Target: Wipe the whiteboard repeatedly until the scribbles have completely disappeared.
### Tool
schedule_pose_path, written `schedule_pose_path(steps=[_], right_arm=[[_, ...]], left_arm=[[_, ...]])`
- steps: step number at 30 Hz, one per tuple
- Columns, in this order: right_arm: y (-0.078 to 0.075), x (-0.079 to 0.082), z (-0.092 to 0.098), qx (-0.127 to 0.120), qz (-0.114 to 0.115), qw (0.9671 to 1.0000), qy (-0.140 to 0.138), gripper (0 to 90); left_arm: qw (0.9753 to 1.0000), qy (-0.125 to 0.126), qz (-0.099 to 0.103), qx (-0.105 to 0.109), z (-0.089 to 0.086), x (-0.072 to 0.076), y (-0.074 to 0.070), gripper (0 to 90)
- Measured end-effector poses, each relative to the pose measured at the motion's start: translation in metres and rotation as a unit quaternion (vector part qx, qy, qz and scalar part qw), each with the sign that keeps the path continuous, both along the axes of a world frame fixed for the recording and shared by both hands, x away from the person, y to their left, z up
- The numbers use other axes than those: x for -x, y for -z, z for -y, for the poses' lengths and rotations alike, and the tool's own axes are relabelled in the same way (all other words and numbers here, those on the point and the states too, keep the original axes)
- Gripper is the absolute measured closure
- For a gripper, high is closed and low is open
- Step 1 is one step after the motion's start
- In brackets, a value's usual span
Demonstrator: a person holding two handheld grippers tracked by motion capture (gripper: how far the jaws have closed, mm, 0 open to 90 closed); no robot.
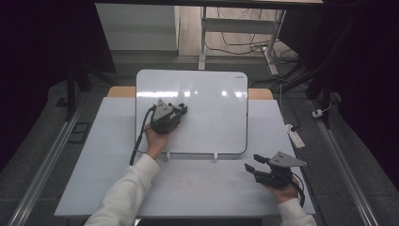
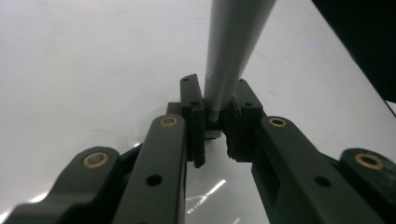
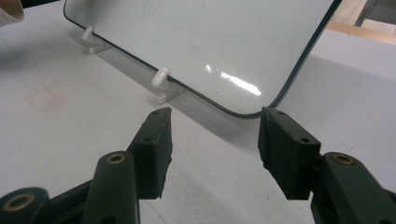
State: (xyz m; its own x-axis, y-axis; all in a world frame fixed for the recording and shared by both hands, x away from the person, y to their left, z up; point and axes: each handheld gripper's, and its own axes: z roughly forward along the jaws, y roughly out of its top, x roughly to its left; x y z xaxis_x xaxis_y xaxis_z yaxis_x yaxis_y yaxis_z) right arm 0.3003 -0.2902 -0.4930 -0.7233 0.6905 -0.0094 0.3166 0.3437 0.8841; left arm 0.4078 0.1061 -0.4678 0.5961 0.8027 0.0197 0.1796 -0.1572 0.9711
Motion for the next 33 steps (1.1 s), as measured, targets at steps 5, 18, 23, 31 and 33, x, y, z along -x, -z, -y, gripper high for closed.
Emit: schedule_pose_path(steps=[5,18,23,31,33], right_arm=[[-0.002,0.001,0.002,-0.004,0.003,1.0000,0.003,44.5],[-0.001,0.001,-0.001,0.000,0.003,1.0000,0.000,44.4],[0.000,0.000,0.001,-0.002,0.001,1.0000,0.001,44.5],[-0.001,0.001,-0.001,0.001,0.003,1.0000,-0.002,44.5],[-0.001,0.000,-0.002,0.001,0.002,1.0000,-0.002,44.4]], left_arm=[[0.9998,-0.020,0.008,0.002,-0.012,-0.001,-0.003,77.9],[0.9994,-0.018,0.005,0.028,0.000,-0.002,0.001,77.9],[0.9997,-0.012,0.005,0.020,-0.003,-0.001,0.001,77.9],[0.9993,-0.020,0.000,0.031,-0.009,0.000,0.002,77.9],[0.9997,-0.003,0.002,0.023,0.006,0.001,0.004,77.9]])
